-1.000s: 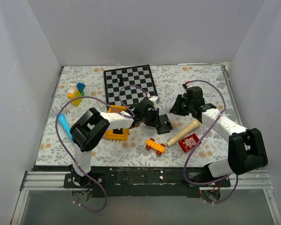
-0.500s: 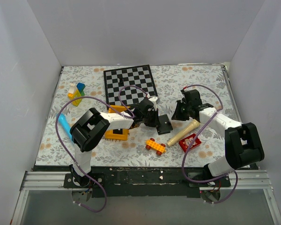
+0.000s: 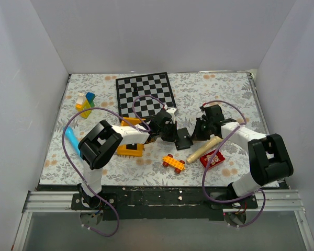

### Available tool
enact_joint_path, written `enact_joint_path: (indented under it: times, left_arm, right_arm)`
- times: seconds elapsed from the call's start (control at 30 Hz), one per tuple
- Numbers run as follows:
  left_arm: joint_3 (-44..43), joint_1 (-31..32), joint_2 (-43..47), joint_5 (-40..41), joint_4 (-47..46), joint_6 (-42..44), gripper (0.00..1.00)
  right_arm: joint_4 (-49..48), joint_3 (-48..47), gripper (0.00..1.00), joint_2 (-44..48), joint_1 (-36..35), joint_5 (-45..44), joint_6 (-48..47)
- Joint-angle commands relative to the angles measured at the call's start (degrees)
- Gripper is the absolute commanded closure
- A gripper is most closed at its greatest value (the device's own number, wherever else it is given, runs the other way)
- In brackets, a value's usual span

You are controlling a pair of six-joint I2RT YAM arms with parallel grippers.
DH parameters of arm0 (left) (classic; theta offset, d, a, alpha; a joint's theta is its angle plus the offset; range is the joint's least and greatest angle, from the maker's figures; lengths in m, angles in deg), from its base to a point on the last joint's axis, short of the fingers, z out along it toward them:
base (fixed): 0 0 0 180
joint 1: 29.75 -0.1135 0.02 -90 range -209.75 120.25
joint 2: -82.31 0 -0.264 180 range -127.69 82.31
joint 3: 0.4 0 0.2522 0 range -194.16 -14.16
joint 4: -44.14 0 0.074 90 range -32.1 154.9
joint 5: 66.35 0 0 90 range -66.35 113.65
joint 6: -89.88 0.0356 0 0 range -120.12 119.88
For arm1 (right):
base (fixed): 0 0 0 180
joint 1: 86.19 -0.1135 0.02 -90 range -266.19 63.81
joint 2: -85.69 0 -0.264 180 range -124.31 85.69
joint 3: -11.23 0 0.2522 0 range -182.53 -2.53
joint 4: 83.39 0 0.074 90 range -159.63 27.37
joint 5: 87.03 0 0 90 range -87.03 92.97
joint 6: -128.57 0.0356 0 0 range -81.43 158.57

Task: Put the credit cards into the card holder
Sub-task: Close the card holder at the center of the board.

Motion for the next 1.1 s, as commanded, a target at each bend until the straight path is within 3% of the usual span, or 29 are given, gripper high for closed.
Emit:
enact_joint_path:
  times: [0.0, 0.27, 0.57, 0.77, 1.07]
  left_arm:
    - [0.49, 0.81, 1.66, -0.61, 3.08, 0.27, 1.0]
    - [0.31, 0.81, 1.66, -0.7, 3.26, 0.35, 1.0]
    - [0.31, 0.81, 2.01, -0.88, 3.7, 0.53, 1.0]
    - [0.49, 0.9, 2.36, -0.35, 3.7, 0.7, 1.0]
    - [3.3, 0.9, 4.65, -0.79, 1.33, 3.25, 1.0]
  right_arm:
    - [-1.98, 0.99, 0.9, 0.78, -0.23, 1.35, 0.57]
    - [-0.94, -0.06, 0.89, 1.04, -0.22, 0.92, -0.04]
    - [8.56, -2.35, 0.87, 5.26, -0.31, -8.75, -2.85]
    - [3.83, -2.61, 0.7, 3.42, -0.23, -2.45, -4.7]
    - [2.93, -4.28, 0.69, 1.66, -0.23, -2.16, -4.7]
